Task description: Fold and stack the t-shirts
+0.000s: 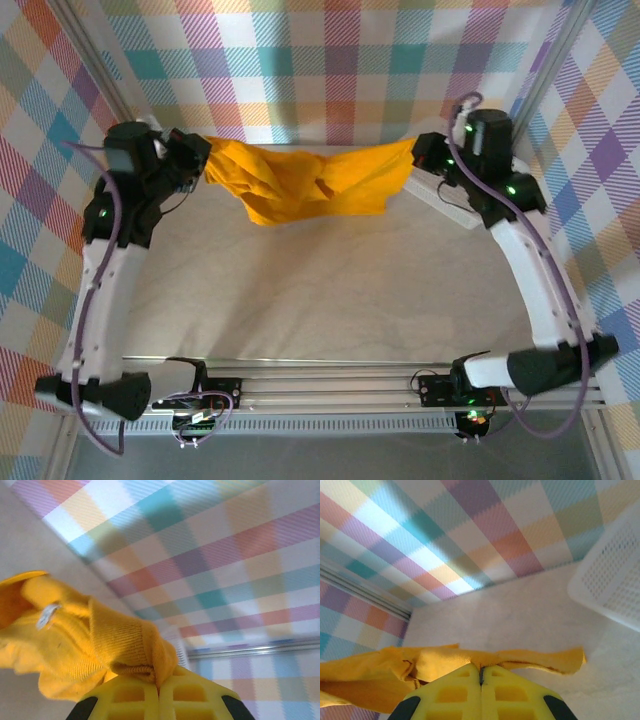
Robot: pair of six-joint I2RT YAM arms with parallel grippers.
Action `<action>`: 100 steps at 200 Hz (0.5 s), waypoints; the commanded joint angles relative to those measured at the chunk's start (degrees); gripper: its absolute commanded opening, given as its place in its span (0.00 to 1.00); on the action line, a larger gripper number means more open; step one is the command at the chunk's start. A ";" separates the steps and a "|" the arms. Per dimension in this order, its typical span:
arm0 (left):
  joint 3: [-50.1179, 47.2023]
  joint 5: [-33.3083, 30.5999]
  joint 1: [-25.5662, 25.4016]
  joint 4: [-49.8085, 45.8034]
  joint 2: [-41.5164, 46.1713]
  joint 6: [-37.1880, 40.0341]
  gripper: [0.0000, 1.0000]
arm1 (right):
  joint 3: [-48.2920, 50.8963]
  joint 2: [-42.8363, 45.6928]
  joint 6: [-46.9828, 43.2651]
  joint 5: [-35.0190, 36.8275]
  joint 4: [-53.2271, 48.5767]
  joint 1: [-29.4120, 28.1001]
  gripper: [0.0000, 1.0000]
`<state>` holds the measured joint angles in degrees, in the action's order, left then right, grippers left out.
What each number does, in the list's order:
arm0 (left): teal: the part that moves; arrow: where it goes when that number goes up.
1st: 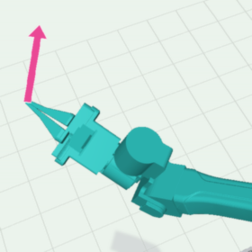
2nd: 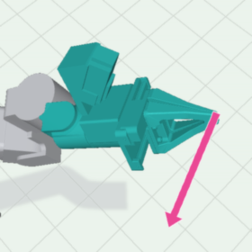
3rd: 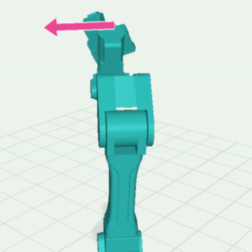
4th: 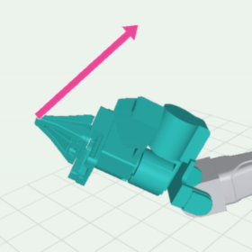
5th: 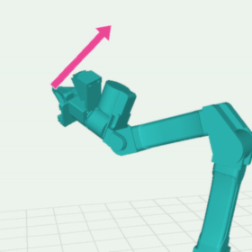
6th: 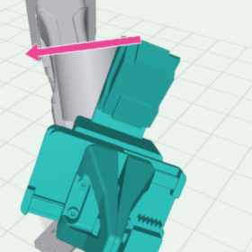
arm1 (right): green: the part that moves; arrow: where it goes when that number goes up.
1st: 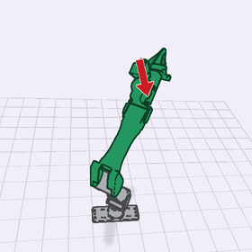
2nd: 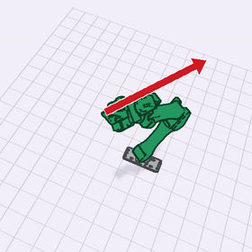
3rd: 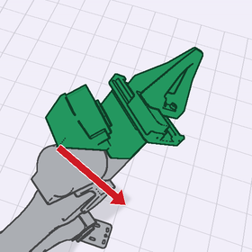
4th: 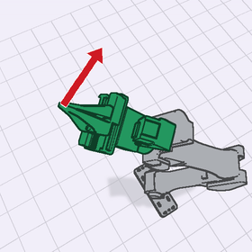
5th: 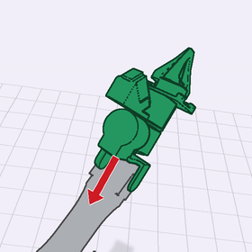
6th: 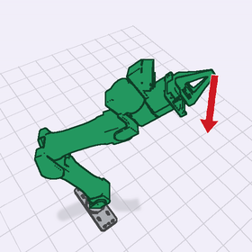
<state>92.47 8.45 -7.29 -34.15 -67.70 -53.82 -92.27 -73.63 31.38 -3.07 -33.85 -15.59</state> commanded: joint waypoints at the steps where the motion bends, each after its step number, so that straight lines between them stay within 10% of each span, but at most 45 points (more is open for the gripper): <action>1: -0.88 -5.30 0.63 6.68 7.64 -1.25 0.00 | 5.10 9.77 -0.17 -0.04 6.28 0.39 0.00; 47: 2.65 -12.97 0.66 8.00 12.63 -0.32 0.00 | 9.14 20.07 -0.01 6.92 10.92 0.44 0.00; 100: 3.91 -18.88 0.64 2.11 2.19 -0.83 0.00 | 2.90 4.13 0.29 6.86 11.93 0.47 0.00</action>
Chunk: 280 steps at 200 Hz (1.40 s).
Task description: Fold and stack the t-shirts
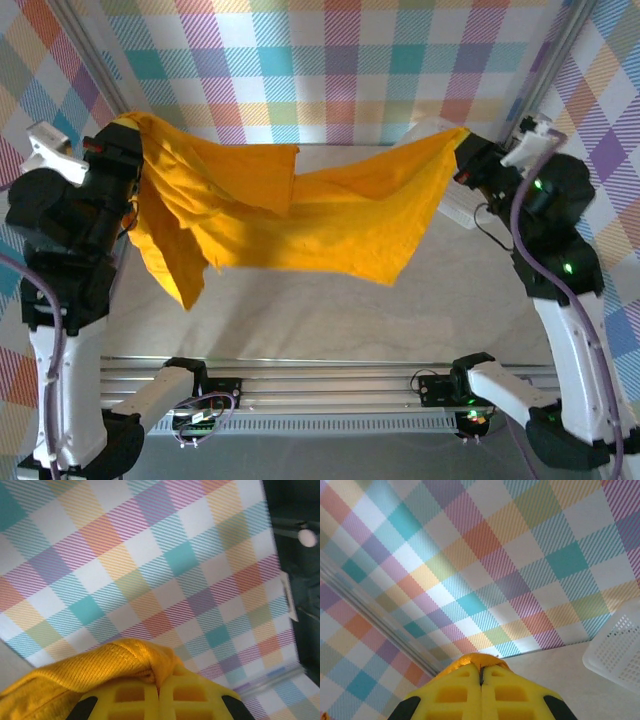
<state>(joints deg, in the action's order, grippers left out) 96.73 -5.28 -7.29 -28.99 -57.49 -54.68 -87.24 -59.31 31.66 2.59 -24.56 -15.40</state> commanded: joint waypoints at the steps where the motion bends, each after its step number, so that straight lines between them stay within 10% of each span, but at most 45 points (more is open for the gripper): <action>1: -0.42 -5.30 0.67 -3.11 -8.26 0.01 0.00 | -2.27 -10.77 -0.01 1.06 2.74 0.28 0.00; 32: -2.32 -1.99 5.18 -0.79 -25.44 -3.04 0.00 | -9.62 -31.44 -0.26 -4.52 5.16 1.20 0.00; 46: -1.86 6.62 9.17 3.54 -34.84 -7.56 0.00 | -16.71 -41.46 -0.30 -7.74 2.85 1.59 0.26; 68: 6.69 7.35 10.83 -3.65 -46.04 -3.21 0.56 | -29.43 -53.96 -0.50 -12.03 -5.76 1.88 0.51; 97: 4.68 8.15 10.55 -7.03 -45.18 0.54 0.75 | -29.72 -58.29 0.50 -11.48 -10.11 2.02 0.60; 176: -32.13 12.87 6.83 -4.80 -21.09 -0.11 0.74 | -29.76 -71.68 6.54 -12.09 -8.22 1.29 0.51; 280: -38.45 4.31 16.66 -23.12 -22.53 10.98 0.72 | -32.87 -72.55 3.98 -3.26 -8.60 7.45 0.50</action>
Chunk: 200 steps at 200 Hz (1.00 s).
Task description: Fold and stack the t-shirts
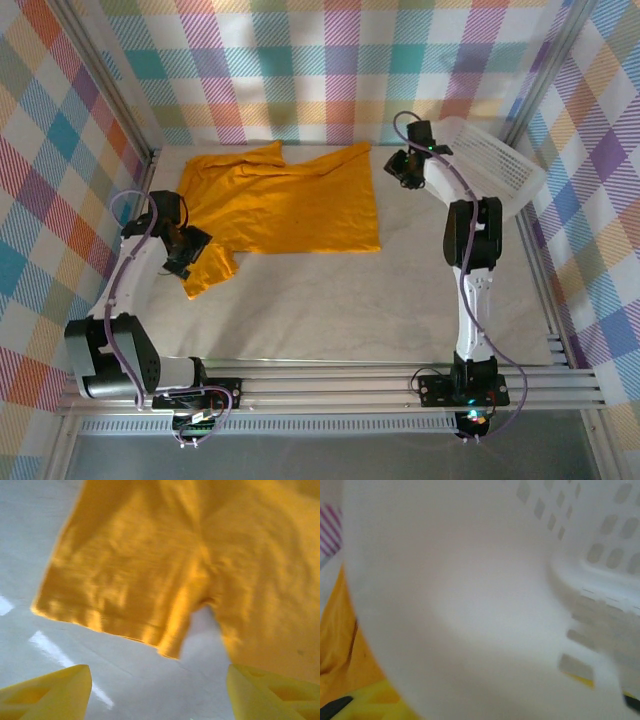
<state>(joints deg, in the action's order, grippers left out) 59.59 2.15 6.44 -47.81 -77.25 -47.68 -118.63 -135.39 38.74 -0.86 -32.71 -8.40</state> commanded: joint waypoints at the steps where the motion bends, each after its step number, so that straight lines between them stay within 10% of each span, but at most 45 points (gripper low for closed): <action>1: -1.27 -3.17 3.08 -4.22 -2.92 4.03 0.72 | -1.46 3.63 -3.12 0.17 -0.44 0.39 0.50; 124: 2.41 -1.93 6.66 1.83 -27.16 9.37 0.69 | 35.48 29.09 -1.94 -5.73 3.17 -13.44 0.59; 200: 0.74 -0.77 3.52 6.13 -24.01 5.82 0.05 | 41.07 24.63 3.59 -1.65 2.05 -14.18 0.57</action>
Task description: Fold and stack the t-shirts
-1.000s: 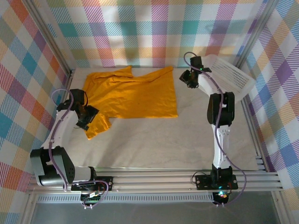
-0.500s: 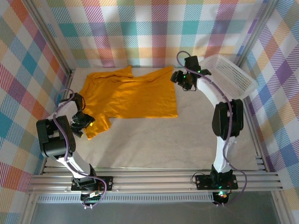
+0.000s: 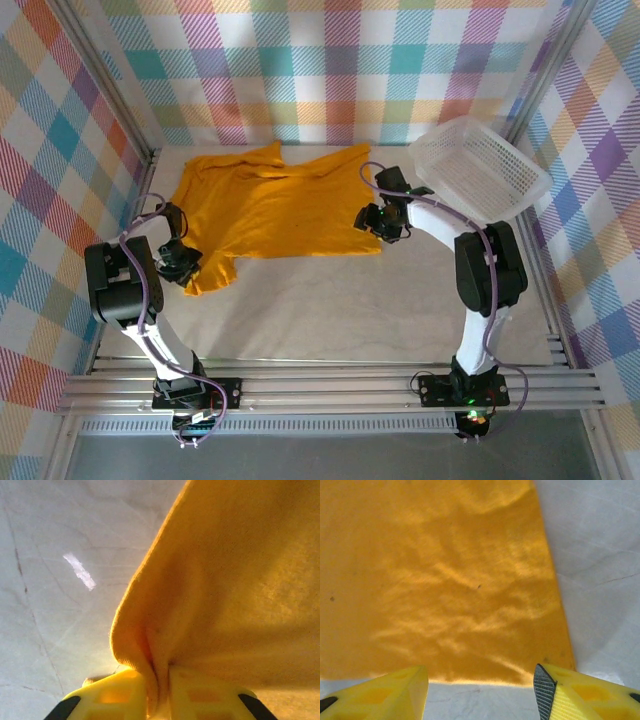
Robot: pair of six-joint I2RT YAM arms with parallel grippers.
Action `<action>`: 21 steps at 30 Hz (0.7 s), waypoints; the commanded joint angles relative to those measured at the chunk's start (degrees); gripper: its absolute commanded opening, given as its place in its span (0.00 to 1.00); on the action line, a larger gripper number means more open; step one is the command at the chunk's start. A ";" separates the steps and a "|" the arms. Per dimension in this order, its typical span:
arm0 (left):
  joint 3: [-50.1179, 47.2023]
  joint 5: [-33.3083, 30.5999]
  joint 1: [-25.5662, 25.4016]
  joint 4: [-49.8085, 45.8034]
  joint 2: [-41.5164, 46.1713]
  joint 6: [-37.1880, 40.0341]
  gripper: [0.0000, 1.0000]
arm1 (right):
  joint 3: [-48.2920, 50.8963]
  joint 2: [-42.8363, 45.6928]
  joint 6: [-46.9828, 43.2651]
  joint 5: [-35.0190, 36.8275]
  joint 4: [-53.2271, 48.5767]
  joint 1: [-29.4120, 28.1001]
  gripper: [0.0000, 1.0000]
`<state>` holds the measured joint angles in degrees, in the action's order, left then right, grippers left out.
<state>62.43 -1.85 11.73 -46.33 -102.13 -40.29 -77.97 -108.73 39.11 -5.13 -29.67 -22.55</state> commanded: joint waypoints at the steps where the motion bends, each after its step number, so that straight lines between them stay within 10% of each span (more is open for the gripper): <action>1: -2.08 3.24 -1.78 4.64 1.23 -1.55 0.05 | 0.38 -2.20 3.46 2.63 -1.02 -0.04 0.57; 15: -2.44 8.06 -3.44 1.59 10.39 -3.94 0.00 | 1.13 -3.67 7.47 7.82 -8.46 -2.60 0.57; 21: -2.58 8.74 -3.99 0.74 12.13 -3.90 0.00 | -4.90 -9.07 6.52 6.25 -7.79 -2.59 0.33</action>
<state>60.77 5.52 8.27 -43.51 -92.25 -43.51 -79.77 -114.89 45.80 1.48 -36.88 -24.84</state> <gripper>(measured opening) 0.061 0.387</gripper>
